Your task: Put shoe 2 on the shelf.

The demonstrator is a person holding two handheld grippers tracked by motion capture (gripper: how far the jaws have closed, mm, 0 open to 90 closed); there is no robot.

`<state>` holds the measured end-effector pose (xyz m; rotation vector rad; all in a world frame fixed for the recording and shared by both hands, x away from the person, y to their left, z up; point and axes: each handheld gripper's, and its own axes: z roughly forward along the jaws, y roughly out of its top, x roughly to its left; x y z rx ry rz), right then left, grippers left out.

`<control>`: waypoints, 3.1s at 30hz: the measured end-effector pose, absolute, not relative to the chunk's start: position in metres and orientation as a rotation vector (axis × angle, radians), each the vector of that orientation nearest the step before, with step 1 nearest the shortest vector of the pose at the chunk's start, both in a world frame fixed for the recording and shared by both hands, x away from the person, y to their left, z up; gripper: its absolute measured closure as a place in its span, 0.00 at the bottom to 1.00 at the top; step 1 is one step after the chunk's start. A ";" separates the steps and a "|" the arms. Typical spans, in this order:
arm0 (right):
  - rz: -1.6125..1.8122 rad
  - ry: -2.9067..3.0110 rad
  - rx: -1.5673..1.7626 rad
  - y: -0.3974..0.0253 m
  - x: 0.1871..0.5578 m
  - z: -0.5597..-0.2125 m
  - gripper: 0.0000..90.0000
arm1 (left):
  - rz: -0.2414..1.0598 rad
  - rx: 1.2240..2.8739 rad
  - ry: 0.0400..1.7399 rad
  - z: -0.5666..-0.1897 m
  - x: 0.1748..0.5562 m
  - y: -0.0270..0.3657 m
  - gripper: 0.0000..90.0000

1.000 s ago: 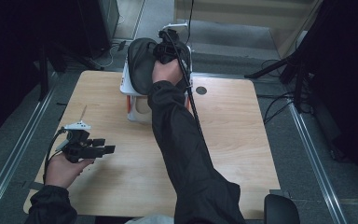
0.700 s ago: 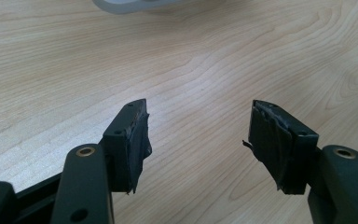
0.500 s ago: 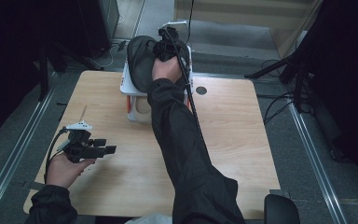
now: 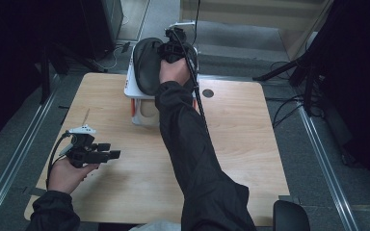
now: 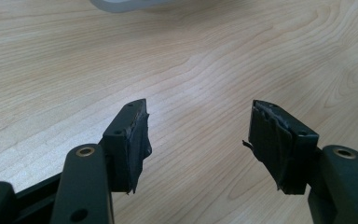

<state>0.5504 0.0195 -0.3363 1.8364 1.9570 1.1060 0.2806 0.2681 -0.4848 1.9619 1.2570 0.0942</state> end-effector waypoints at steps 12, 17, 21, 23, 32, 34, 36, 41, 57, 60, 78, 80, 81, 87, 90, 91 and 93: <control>1.133 1.999 1.800 0.017 0.550 -0.334 0.62 | 0.086 1.971 1.257 -0.485 0.281 0.267 0.43; 1.123 2.022 1.777 0.015 0.547 -0.331 0.61 | 0.087 1.968 1.262 -0.486 0.281 0.267 0.43; 1.124 2.050 1.741 0.011 0.542 -0.327 0.59 | 0.094 1.973 1.261 -0.485 0.281 0.268 0.43; 1.127 2.071 1.729 0.009 0.540 -0.325 0.59 | 0.091 1.972 1.264 -0.485 0.281 0.268 0.43; 1.116 2.131 1.643 0.006 0.524 -0.314 0.59 | 0.091 1.972 1.264 -0.485 0.281 0.268 0.43; 1.104 2.142 1.613 0.007 0.519 -0.314 0.59 | 0.085 1.969 1.267 -0.485 0.281 0.268 0.43; 1.101 2.156 1.595 0.007 0.515 -0.314 0.59 | 0.080 1.968 1.262 -0.485 0.280 0.268 0.43; 1.118 2.193 1.568 0.000 0.506 -0.315 0.61 | 0.079 1.977 1.262 -0.486 0.281 0.267 0.43; 1.147 2.301 1.428 -0.009 0.471 -0.320 0.63 | 0.080 1.987 1.263 -0.487 0.284 0.265 0.43; 1.168 2.316 1.408 -0.011 0.463 -0.321 0.63 | 0.083 1.985 1.265 -0.487 0.284 0.265 0.43; 1.284 2.397 1.281 -0.038 0.410 -0.330 0.63 | 0.082 2.002 1.252 -0.488 0.287 0.260 0.43; 1.300 2.411 1.274 -0.041 0.405 -0.333 0.63 | 0.076 2.001 1.252 -0.488 0.287 0.259 0.43; 1.300 2.421 1.271 -0.043 0.402 -0.334 0.63 | 0.078 2.003 1.249 -0.488 0.288 0.259 0.43; 1.329 2.446 1.236 -0.058 0.391 -0.342 0.63 | 0.073 2.009 1.242 -0.488 0.291 0.256 0.43; 1.338 2.462 1.229 -0.065 0.386 -0.346 0.63 | 0.070 2.014 1.238 -0.489 0.292 0.255 0.43; 1.342 2.466 1.221 -0.067 0.384 -0.348 0.63 | 0.071 2.014 1.238 -0.489 0.292 0.254 0.43; 1.343 2.476 1.201 -0.070 0.379 -0.351 0.62 | 0.064 2.014 1.234 -0.489 0.293 0.253 0.43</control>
